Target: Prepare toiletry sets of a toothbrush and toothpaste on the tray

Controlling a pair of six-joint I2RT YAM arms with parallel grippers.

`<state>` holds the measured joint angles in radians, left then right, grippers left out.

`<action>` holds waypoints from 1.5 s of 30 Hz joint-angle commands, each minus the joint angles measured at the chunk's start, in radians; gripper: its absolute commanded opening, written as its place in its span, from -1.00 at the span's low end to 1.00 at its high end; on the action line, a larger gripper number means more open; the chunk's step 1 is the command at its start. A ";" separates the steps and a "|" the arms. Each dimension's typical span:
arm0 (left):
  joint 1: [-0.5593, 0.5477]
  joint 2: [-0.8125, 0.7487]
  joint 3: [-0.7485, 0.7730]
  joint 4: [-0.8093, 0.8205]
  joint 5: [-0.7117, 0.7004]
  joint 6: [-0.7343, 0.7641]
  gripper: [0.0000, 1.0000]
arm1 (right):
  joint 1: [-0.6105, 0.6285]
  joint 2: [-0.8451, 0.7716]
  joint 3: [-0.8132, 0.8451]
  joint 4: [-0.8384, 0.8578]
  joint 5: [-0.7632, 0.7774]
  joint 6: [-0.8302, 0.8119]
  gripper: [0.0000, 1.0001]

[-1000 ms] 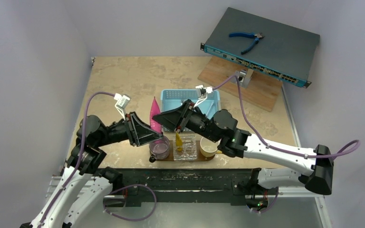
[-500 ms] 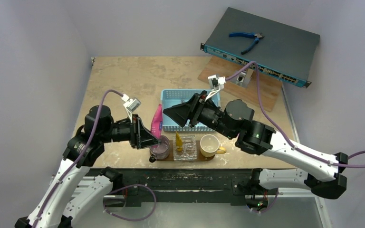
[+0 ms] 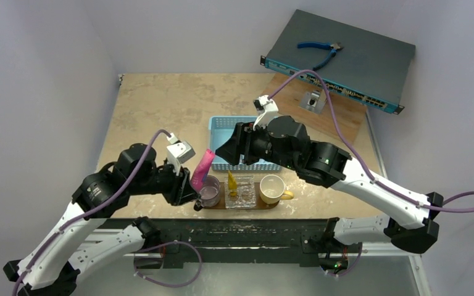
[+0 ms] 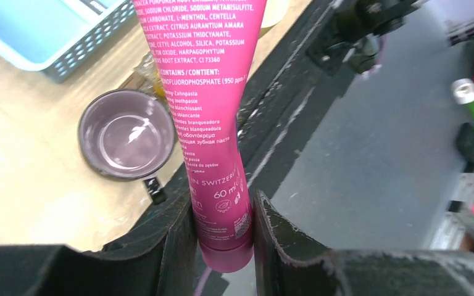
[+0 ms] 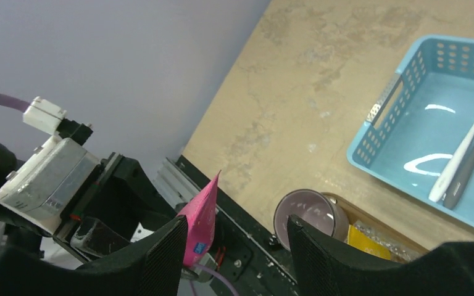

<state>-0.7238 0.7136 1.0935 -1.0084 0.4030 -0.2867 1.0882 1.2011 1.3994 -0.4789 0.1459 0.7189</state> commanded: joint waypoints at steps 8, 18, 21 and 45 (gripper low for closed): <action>-0.250 0.060 0.045 -0.070 -0.451 0.059 -1.00 | -0.116 -0.022 -0.075 0.017 -0.349 0.055 0.25; -0.380 0.130 0.076 -0.096 -0.632 0.058 -1.00 | -0.123 0.064 -0.090 0.059 -0.488 0.068 0.23; -0.417 0.144 0.073 -0.090 -0.656 0.055 -1.00 | -0.123 0.088 -0.086 0.075 -0.502 0.071 0.20; -0.560 0.183 0.070 -0.089 -0.774 0.017 -1.00 | -0.129 0.091 -0.150 0.168 -0.578 0.091 -0.84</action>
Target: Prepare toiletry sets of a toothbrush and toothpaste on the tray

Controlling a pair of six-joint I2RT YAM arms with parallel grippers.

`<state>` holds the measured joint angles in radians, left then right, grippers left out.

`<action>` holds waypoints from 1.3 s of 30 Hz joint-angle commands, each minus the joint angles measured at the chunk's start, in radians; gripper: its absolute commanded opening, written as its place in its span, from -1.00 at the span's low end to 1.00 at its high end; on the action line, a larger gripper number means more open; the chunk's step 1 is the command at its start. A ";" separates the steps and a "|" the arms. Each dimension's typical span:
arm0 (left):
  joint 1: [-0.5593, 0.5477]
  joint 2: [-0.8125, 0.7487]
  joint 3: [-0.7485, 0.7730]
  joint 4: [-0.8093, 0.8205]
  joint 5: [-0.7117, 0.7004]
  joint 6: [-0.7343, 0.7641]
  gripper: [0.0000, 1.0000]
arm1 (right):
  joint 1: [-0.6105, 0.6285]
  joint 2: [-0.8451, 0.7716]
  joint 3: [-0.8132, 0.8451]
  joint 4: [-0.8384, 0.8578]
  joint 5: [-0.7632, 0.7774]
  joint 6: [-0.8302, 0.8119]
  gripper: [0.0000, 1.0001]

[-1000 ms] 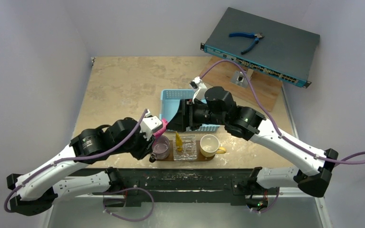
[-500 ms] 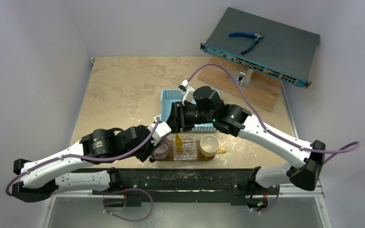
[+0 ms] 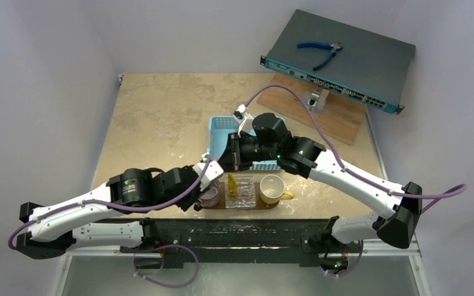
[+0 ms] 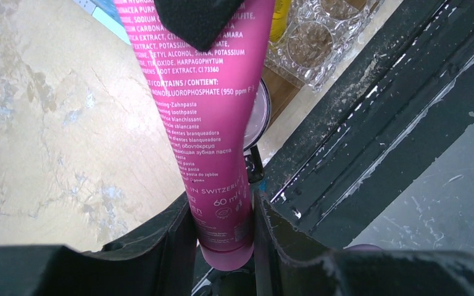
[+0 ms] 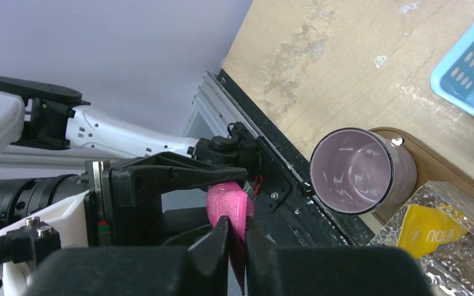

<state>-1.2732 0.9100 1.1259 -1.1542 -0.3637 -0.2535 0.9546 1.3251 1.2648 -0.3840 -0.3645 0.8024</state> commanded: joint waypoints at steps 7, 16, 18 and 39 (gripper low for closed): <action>-0.011 -0.061 0.024 0.116 0.069 0.007 -0.51 | 0.004 -0.063 -0.033 0.107 -0.077 -0.001 -1.00; -0.011 -0.121 0.014 0.169 0.159 0.008 0.30 | 0.004 -0.134 -0.036 0.073 -0.004 -0.038 -1.00; -0.011 -0.127 0.015 0.180 0.178 0.004 0.78 | 0.004 -0.146 -0.023 0.034 0.026 -0.059 -1.00; 0.223 -0.139 0.068 0.225 0.339 -0.028 0.93 | 0.114 -0.209 0.236 -0.481 0.559 -0.261 -1.00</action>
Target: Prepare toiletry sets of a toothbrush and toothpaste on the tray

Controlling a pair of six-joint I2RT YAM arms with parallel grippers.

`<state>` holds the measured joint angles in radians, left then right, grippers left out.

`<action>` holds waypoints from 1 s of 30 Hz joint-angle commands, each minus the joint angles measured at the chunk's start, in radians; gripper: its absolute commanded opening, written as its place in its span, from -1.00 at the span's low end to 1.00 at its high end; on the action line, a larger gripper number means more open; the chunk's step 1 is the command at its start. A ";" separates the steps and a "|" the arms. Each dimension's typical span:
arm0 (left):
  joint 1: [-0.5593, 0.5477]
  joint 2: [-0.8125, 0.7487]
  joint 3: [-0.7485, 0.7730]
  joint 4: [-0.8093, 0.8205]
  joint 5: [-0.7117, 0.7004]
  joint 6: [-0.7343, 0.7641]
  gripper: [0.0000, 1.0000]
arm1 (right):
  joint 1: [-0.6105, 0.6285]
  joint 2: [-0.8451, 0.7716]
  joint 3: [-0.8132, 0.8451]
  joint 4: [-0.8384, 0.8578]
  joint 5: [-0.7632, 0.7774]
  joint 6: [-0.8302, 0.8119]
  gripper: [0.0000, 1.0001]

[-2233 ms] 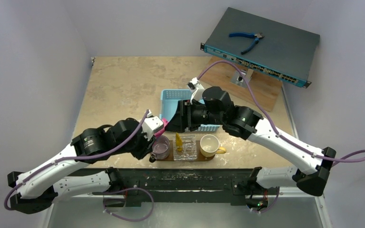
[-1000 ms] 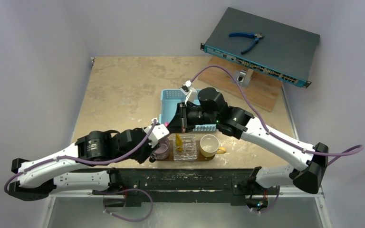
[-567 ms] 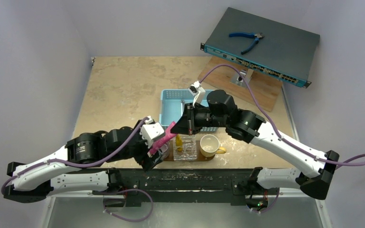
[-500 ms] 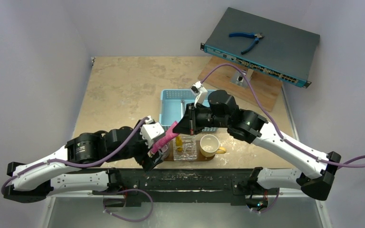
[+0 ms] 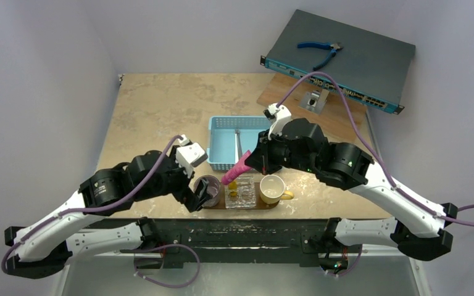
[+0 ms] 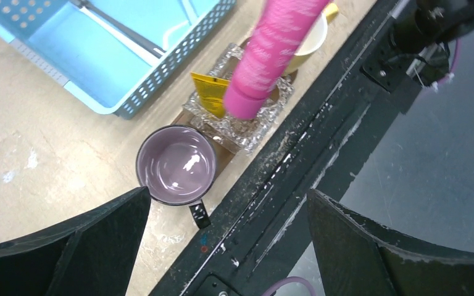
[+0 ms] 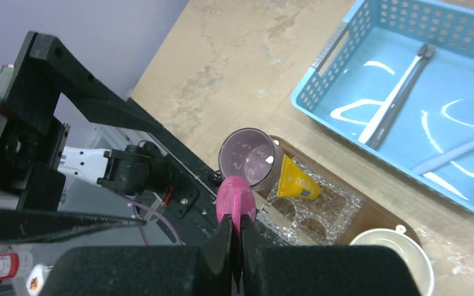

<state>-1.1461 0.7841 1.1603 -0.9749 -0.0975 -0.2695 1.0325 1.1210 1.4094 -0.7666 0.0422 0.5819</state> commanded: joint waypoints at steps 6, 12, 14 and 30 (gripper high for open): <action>0.206 -0.015 0.047 0.035 0.082 -0.052 0.93 | 0.149 0.075 0.179 -0.249 0.372 -0.017 -1.00; 0.416 -0.032 0.032 0.041 0.173 -0.108 0.91 | 0.198 0.139 0.187 -0.301 0.480 0.005 -1.00; 0.490 -0.040 0.023 0.041 0.200 -0.129 0.91 | 0.205 0.154 0.178 -0.301 0.494 0.010 -1.00; 0.642 -0.151 -0.160 0.158 0.162 -0.163 0.88 | 0.210 0.230 0.106 -0.227 0.524 0.015 -1.00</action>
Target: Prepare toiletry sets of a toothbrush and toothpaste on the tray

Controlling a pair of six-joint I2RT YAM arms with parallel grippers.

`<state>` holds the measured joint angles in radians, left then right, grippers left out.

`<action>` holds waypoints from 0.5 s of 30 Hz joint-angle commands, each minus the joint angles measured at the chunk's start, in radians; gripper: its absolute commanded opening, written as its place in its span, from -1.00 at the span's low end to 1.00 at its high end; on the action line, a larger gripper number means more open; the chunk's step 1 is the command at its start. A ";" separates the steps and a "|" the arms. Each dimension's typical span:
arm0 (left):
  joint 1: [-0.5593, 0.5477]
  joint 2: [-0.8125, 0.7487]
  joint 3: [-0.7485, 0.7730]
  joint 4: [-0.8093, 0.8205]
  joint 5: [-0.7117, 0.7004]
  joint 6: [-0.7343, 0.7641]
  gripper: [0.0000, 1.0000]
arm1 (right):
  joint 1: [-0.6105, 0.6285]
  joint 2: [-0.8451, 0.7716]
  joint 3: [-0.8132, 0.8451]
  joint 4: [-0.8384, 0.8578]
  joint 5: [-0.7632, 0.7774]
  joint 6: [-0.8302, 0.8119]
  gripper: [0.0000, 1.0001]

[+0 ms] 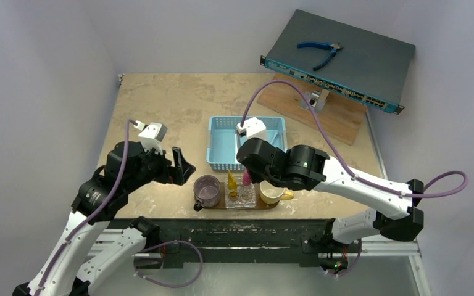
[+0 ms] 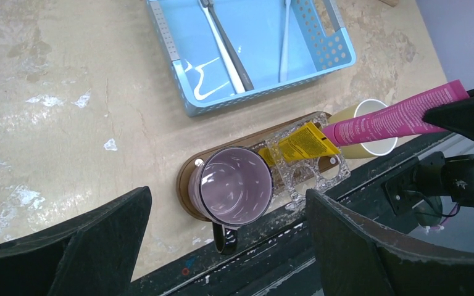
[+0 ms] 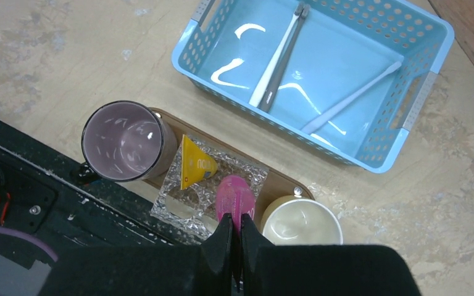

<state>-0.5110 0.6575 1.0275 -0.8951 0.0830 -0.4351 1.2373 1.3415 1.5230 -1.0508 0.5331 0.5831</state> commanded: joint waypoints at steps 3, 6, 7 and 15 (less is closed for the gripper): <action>0.006 -0.041 -0.047 0.079 -0.027 0.006 0.88 | 0.005 0.031 -0.010 0.053 0.032 0.024 -1.00; 0.006 -0.054 -0.058 0.077 -0.028 0.012 0.88 | 0.005 0.047 -0.015 0.064 0.029 0.023 -1.00; 0.007 -0.056 -0.059 0.075 -0.029 0.013 0.88 | 0.005 0.053 -0.015 0.067 0.027 0.024 -1.00; 0.006 -0.073 -0.066 0.069 -0.031 0.016 0.88 | 0.005 0.078 -0.033 0.093 0.001 0.027 -1.00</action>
<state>-0.5110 0.5983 0.9680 -0.8757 0.0654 -0.4274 1.2373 1.4208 1.4952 -1.0077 0.5282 0.5915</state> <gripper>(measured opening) 0.943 0.012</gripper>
